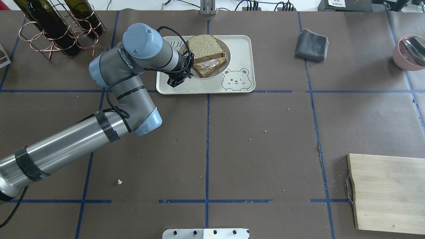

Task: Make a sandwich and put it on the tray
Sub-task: 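Lift the plate with the left gripper and set it on the tray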

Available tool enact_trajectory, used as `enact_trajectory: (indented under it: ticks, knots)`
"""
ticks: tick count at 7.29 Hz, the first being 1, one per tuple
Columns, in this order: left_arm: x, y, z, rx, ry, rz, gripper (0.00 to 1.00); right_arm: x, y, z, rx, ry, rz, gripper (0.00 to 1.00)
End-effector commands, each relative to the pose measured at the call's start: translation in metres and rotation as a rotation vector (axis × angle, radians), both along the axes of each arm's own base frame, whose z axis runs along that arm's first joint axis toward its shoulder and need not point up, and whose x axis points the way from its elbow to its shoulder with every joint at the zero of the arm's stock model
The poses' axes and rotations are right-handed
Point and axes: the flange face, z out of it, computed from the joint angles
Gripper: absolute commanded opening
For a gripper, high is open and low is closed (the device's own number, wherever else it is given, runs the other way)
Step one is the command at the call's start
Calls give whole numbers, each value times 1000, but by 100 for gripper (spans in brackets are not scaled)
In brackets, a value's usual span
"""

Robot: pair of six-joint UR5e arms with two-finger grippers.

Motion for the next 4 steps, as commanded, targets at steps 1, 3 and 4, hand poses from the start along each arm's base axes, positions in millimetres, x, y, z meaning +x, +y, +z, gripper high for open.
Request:
enact_trajectory:
  ticks: [1, 3, 4]
  knots:
    - [18, -17, 8, -3, -19, -21, 0, 10, 0, 0, 1, -6, 22, 100]
    - [26, -10, 6, 0, -17, -8, 1, 11, 0, 0, 7, -6, 23, 100]
    - [28, -6, 6, 39, -10, 12, 48, 11, -1, -1, 8, -6, 23, 100]
